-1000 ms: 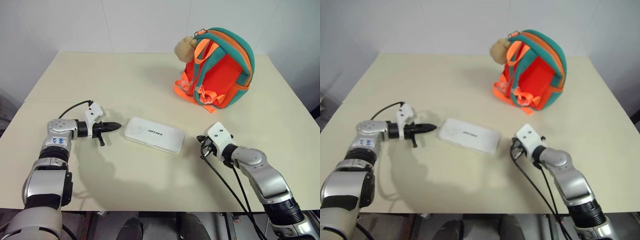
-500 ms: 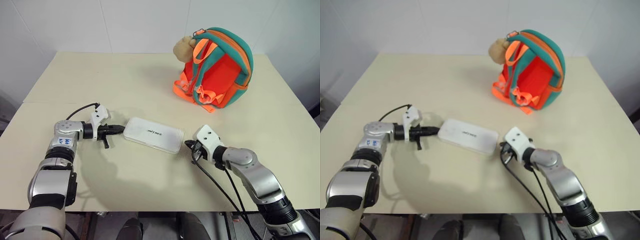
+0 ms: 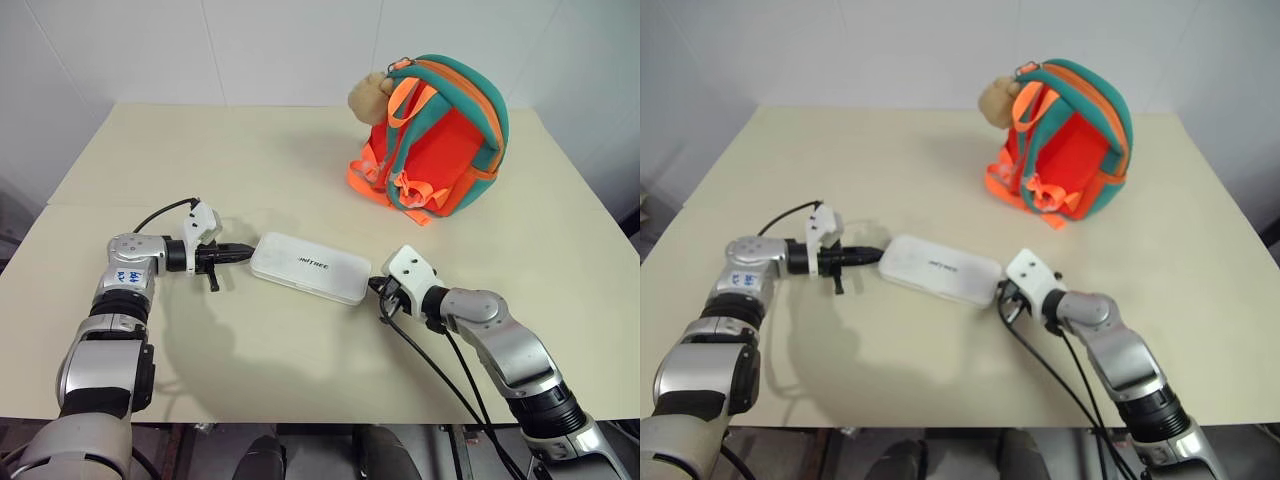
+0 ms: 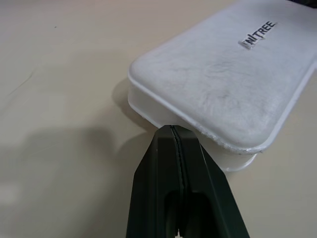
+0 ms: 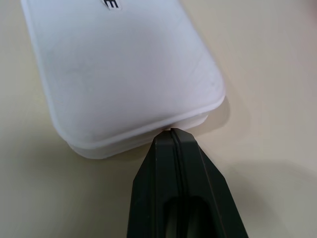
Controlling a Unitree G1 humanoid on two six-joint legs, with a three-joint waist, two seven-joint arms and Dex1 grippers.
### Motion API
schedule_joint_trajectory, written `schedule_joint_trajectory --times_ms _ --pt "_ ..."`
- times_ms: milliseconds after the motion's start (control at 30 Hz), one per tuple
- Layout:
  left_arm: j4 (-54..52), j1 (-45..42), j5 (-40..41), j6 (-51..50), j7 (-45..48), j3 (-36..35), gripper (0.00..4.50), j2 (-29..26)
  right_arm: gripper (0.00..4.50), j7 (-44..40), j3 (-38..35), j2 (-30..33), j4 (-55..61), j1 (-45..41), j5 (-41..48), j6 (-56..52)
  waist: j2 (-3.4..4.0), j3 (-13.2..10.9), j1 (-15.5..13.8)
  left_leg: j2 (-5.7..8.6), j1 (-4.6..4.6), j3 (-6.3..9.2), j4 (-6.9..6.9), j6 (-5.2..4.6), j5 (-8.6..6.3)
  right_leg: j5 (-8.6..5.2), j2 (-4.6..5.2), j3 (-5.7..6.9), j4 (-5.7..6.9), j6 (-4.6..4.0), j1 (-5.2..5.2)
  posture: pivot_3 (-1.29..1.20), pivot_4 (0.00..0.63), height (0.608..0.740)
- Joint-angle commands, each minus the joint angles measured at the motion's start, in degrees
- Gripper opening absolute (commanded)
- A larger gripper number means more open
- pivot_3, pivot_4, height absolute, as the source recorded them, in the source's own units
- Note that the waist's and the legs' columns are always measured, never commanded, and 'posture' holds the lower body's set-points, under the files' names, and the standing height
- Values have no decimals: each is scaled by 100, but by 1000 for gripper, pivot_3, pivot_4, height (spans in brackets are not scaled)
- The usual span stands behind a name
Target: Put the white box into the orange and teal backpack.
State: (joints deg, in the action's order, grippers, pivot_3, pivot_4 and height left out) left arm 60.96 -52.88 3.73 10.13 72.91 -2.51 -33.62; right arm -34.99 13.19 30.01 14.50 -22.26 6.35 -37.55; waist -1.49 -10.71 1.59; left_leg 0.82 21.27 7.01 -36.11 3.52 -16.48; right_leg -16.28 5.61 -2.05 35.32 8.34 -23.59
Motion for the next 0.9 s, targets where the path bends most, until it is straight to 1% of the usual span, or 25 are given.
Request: schedule_joint_trajectory --times_ms 33,267,533,900 --pt "-511 157 203 -218 370 48 0 74 120 -244 57 -12 212 -158 76 195 0 0 1 0 0 0 0 0 0 0 0 0 0 0 0 0 150 740" --pt "-1665 813 323 -885 798 191 0 -63 120 -513 12 115 283 -201 81 219 0 0 2 -1 0 0 1 0 0 0 0 0 0 0 0 0 150 740" --pt "-2761 1390 524 -1575 887 227 0 -180 120 -861 29 325 471 -134 163 168 0 0 -1 -2 -1 0 1 0 0 0 0 -2 -1 -1 0 0 150 740" --pt "-3666 1826 679 -2124 887 278 0 -301 120 -1295 55 535 971 47 371 -165 0 0 -1 -2 -1 0 2 0 0 -1 0 -2 -3 -1 1 0 150 740"
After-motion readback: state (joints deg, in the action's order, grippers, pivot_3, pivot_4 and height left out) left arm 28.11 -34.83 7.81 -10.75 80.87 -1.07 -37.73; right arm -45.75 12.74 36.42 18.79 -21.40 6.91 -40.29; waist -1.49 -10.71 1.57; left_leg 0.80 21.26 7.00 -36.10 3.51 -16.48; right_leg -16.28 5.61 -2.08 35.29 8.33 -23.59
